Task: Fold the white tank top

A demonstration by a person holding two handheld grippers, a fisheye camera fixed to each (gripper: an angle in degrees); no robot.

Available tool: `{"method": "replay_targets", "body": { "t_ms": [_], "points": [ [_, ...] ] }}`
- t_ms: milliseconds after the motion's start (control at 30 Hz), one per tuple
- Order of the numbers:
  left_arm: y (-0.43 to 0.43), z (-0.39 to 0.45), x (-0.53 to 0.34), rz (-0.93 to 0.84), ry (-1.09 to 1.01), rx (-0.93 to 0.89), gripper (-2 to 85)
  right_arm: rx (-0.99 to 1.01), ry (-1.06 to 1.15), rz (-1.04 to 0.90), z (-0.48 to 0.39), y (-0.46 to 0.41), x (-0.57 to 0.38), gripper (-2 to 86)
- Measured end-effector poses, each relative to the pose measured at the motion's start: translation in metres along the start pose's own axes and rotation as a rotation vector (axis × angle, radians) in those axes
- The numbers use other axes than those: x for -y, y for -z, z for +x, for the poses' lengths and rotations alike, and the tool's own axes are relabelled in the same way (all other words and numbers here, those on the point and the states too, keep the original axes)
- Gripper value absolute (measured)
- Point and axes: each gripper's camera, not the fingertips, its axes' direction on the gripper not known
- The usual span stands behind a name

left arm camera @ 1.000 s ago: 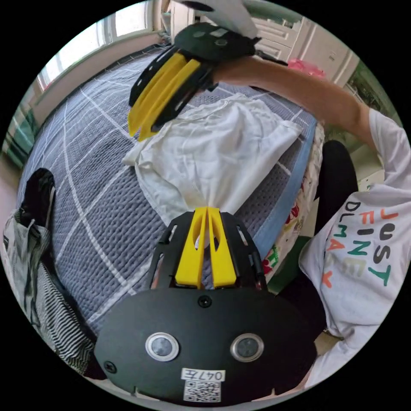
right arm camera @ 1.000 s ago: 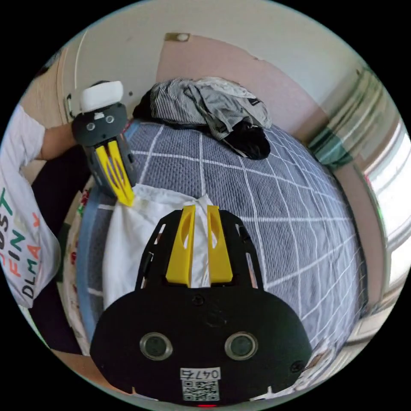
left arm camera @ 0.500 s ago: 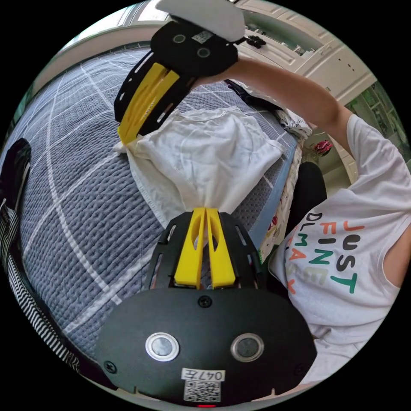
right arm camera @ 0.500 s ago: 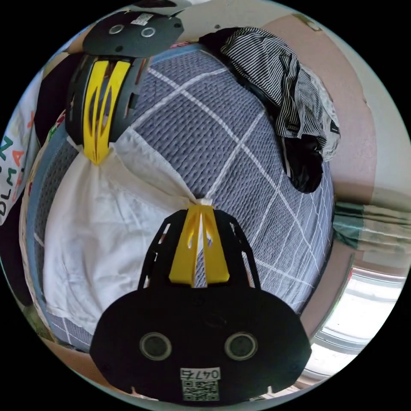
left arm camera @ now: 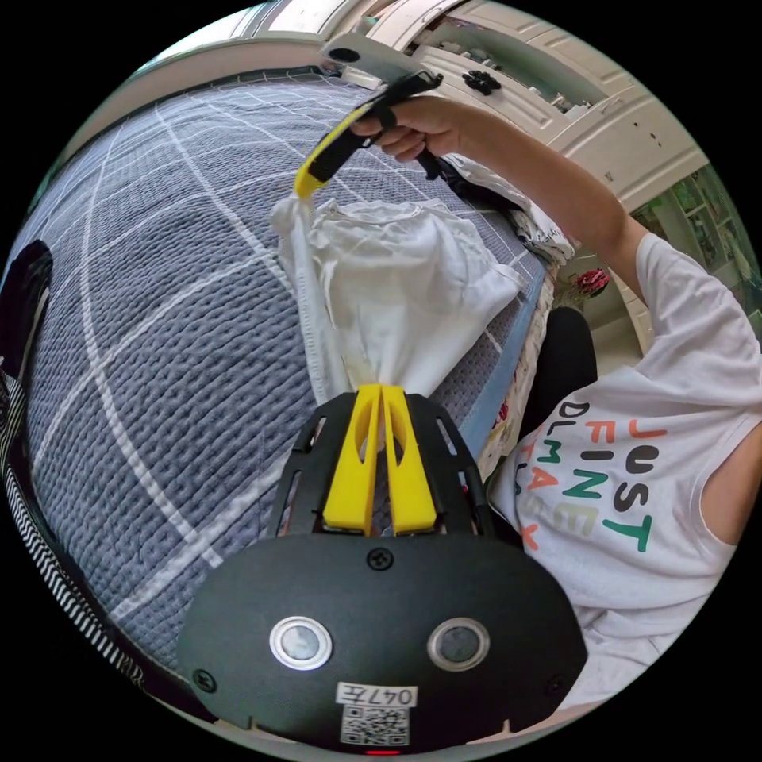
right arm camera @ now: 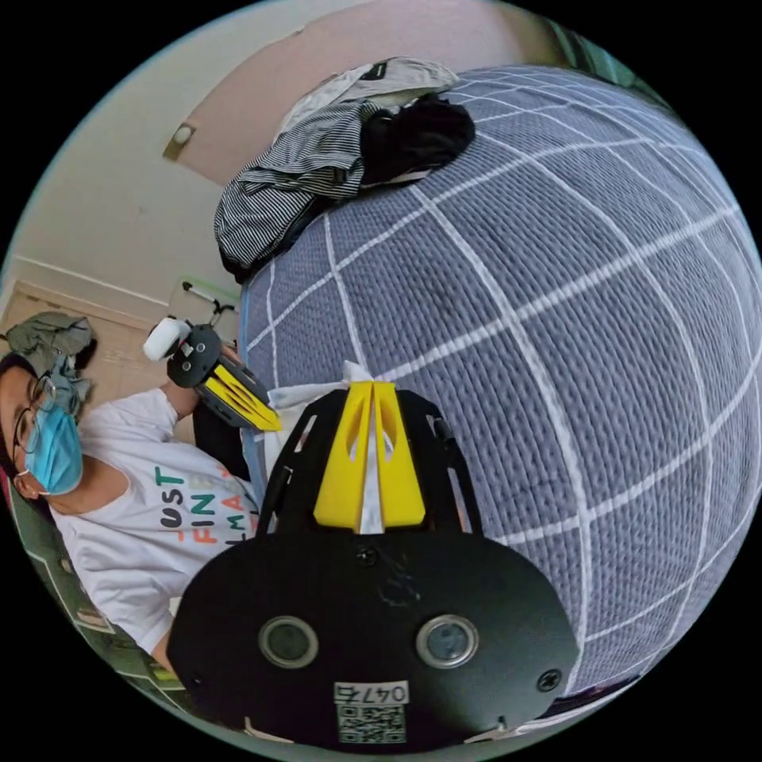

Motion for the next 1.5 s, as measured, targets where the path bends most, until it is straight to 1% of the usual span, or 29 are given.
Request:
{"method": "replay_targets", "body": {
  "t_ms": [100,200,267,300,367,400,467,500,567,600,667,767,1067,1133,1200,1233,1300,1400,1433,1467,1500],
  "points": [
    [-0.002,0.001,0.001,-0.008,-0.01,0.009,-1.0,-0.02,-0.037,-0.006,0.005,-0.005,-0.017,0.0],
    [-0.004,0.001,0.002,-0.014,-0.013,0.018,-1.0,-0.113,0.03,0.073,-0.006,-0.006,-0.026,1.6],
    [-0.005,0.002,0.002,-0.015,-0.017,0.024,-1.0,-0.308,0.157,0.174,-0.036,0.003,-0.025,2.4],
    [-0.006,0.001,0.002,-0.017,-0.019,0.026,-1.0,-0.361,0.197,0.197,-0.045,0.004,-0.025,2.4],
    [-0.007,0.0,0.003,-0.02,-0.018,0.023,-1.0,-0.523,0.391,0.236,-0.087,-0.001,-0.018,1.6],
    [-0.007,-0.001,0.003,-0.021,-0.016,0.018,-1.0,-0.552,0.442,0.235,-0.098,-0.005,-0.015,1.5],
    [-0.008,-0.002,0.003,-0.021,-0.013,0.01,-1.0,-0.641,0.609,0.188,-0.131,-0.022,0.001,1.0],
    [-0.009,-0.003,0.003,-0.022,-0.012,0.007,-1.0,-0.657,0.642,0.171,-0.138,-0.027,0.006,1.0],
    [-0.009,-0.003,0.003,-0.023,-0.013,0.007,-1.0,-0.719,0.741,0.074,-0.153,-0.047,0.03,0.8],
    [-0.009,-0.003,0.003,-0.024,-0.015,0.009,-1.0,-0.732,0.763,0.049,-0.155,-0.051,0.036,0.8],
    [-0.01,-0.004,0.003,-0.024,-0.017,0.007,-1.0,-0.748,0.858,-0.087,-0.157,-0.07,0.06,0.8],
    [-0.01,-0.005,0.002,-0.023,-0.015,-0.004,-1.0,-0.76,0.991,-0.23,-0.15,-0.087,0.074,1.0],
    [-0.011,-0.006,0.001,-0.032,-0.022,-0.004,-1.0,-0.723,0.988,-0.483,-0.126,-0.107,0.096,0.2],
    [-0.011,-0.006,0.001,-0.033,-0.02,-0.008,-1.0,-0.73,0.982,-0.495,-0.122,-0.11,0.098,-0.1],
    [-0.011,-0.006,0.0,-0.035,-0.022,-0.006,-1.0,-0.752,0.986,-0.445,-0.121,-0.108,0.098,-0.2],
    [-0.011,-0.006,0.0,-0.036,-0.023,-0.005,-1.0,-0.729,0.96,-0.433,-0.12,-0.105,0.1,-0.3],
    [-0.011,-0.006,0.0,-0.038,-0.025,-0.004,-1.0,-0.676,0.901,-0.446,-0.114,-0.101,0.103,-0.3],
    [-0.01,-0.006,-0.002,-0.038,-0.026,-0.004,-1.0,-0.568,0.704,-0.412,-0.097,-0.086,0.112,-0.4],
    [-0.01,-0.005,-0.002,-0.038,-0.026,-0.004,-1.0,-0.45,0.565,-0.379,-0.084,-0.073,0.119,-0.4],
    [-0.01,-0.005,-0.003,-0.039,-0.027,-0.003,-1.0,-0.315,0.448,-0.3,-0.07,-0.058,0.121,-0.5],
    [-0.01,-0.005,-0.003,-0.04,-0.027,-0.003,-1.0,-0.254,0.384,-0.249,-0.061,-0.05,0.121,-0.5]
  ]
}}
